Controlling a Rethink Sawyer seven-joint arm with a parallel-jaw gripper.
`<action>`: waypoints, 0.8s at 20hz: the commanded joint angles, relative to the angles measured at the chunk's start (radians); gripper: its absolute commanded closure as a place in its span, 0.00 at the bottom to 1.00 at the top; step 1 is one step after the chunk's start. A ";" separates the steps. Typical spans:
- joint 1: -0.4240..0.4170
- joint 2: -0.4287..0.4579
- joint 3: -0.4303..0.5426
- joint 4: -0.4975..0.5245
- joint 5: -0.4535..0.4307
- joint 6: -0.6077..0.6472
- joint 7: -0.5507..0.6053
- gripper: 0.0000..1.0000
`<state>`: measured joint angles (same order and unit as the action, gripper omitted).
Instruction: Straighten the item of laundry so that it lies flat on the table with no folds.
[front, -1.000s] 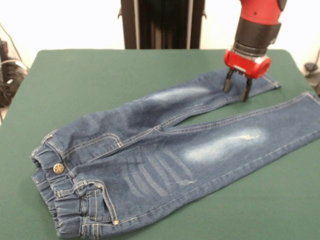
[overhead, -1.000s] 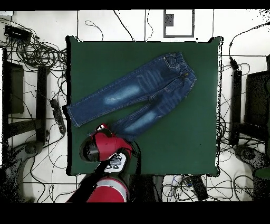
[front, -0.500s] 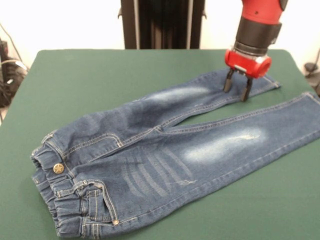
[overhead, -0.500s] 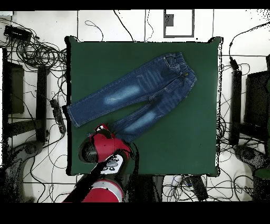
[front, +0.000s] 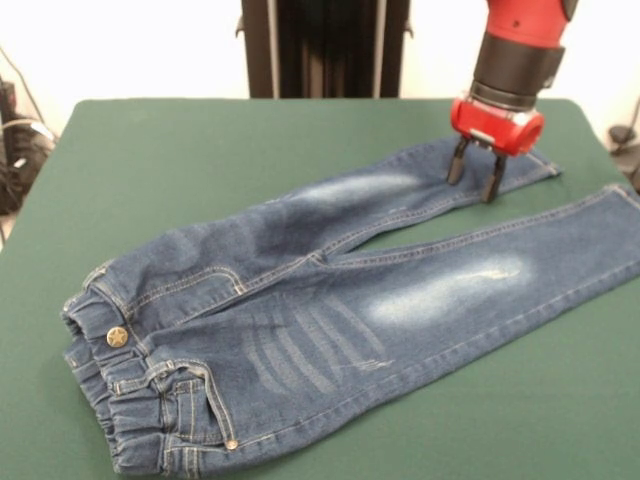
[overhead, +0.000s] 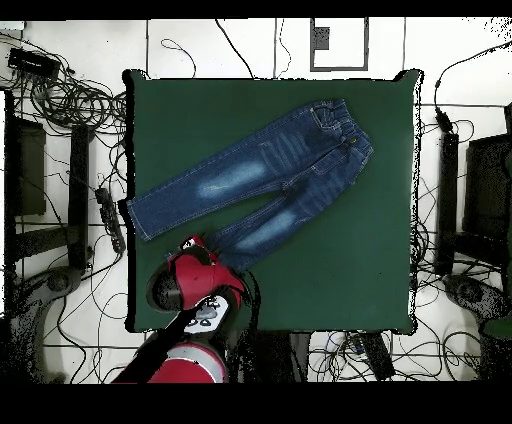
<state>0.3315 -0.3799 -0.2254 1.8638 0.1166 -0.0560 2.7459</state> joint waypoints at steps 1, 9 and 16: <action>0.072 0.153 0.259 0.049 0.089 -0.036 0.204 0.00; 0.072 0.149 0.264 0.058 0.109 -0.041 0.205 0.00; 0.086 0.148 0.267 0.066 0.143 -0.045 0.220 0.00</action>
<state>0.3363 -0.3794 -0.2269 1.8821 0.1742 -0.0767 2.7459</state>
